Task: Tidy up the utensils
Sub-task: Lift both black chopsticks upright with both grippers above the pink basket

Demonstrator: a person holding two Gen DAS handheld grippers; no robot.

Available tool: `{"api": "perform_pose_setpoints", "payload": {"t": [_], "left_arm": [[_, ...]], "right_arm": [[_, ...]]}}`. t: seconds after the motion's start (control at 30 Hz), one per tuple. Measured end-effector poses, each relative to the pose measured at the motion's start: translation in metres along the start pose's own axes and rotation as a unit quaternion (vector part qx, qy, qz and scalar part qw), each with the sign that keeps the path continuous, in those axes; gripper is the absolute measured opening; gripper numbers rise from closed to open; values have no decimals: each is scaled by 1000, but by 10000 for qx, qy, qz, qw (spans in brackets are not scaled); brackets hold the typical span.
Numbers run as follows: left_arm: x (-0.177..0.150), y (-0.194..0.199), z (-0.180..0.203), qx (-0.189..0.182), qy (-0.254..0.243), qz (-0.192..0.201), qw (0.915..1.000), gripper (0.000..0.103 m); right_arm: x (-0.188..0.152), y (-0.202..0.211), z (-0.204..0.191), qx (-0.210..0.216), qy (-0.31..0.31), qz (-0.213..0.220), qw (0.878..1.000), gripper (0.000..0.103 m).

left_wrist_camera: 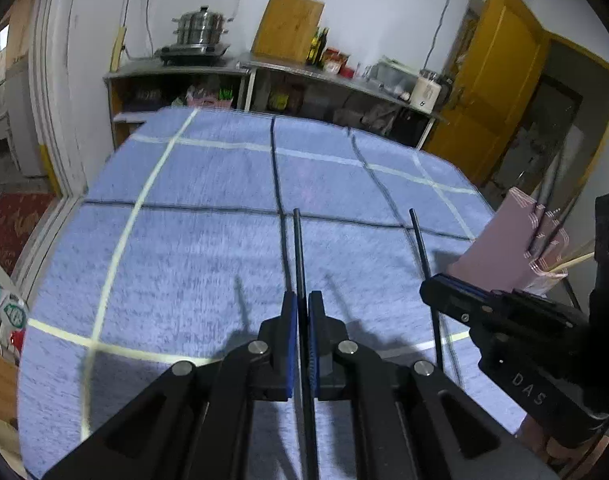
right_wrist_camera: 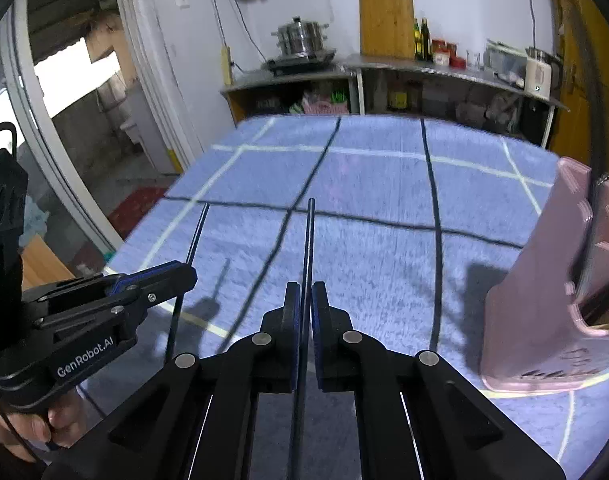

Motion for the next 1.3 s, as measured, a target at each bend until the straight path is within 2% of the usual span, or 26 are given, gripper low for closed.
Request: {"api": "perform_pose_setpoints", "payload": {"t": [0.23,0.43,1.0,1.3], "left_arm": [[33,44,15,-54,-203,480,9986,5],[49,71,28,-105,-342,771,9964,5],[36,91,45,-138,-575,638,9962,5],[48,112,69,-404,-648,787,9940,5]], "right_arm": [[23,48,-9,94,30,490,9987,5],[34,80,-9,105,10,794,9968,5],[20,112,2,33,-120,883,9960,5],[24,148,17,20,-146,1151,9932,5]]}}
Point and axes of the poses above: each gripper's, at about its wrist camera, not at the fingertips, and y roughly against the way its jaws point, z to its right, x to its top, the point moved 10 cm from there along -y, roughly the way its jaws point, and after that the axes turned 11 degrees about -y, right-handed, at the moved point
